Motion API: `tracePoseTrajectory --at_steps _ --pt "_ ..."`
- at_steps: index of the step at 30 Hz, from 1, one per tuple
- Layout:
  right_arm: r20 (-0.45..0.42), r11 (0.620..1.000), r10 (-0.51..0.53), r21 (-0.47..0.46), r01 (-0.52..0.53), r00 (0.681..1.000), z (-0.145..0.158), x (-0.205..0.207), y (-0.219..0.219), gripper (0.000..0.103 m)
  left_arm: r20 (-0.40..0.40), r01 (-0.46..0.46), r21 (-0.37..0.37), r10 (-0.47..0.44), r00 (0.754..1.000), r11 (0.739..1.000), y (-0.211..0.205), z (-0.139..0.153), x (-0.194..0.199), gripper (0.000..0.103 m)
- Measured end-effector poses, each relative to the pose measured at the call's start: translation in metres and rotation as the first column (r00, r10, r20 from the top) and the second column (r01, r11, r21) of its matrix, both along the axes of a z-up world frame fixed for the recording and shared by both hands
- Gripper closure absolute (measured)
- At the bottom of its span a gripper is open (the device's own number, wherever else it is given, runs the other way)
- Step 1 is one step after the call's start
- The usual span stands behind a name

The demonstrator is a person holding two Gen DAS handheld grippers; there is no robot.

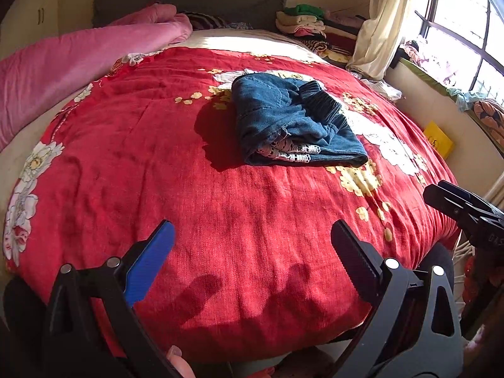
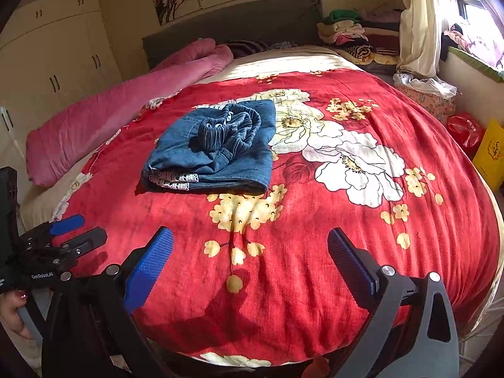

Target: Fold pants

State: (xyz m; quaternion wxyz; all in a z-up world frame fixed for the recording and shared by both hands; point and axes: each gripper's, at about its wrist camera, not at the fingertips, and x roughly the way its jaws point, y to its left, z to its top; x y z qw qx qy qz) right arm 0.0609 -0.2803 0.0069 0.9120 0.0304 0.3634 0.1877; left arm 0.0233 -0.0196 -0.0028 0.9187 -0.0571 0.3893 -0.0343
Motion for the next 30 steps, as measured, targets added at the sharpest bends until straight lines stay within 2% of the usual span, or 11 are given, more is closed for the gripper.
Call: tracePoseTrajectory --at_steps 30 --pt "-0.002 1.000 -0.004 -0.013 0.004 1.000 0.0014 -0.0029 0.0021 0.005 -0.011 -0.007 0.018 0.008 1.000 1.000 0.0005 0.0007 -0.0021 0.010"
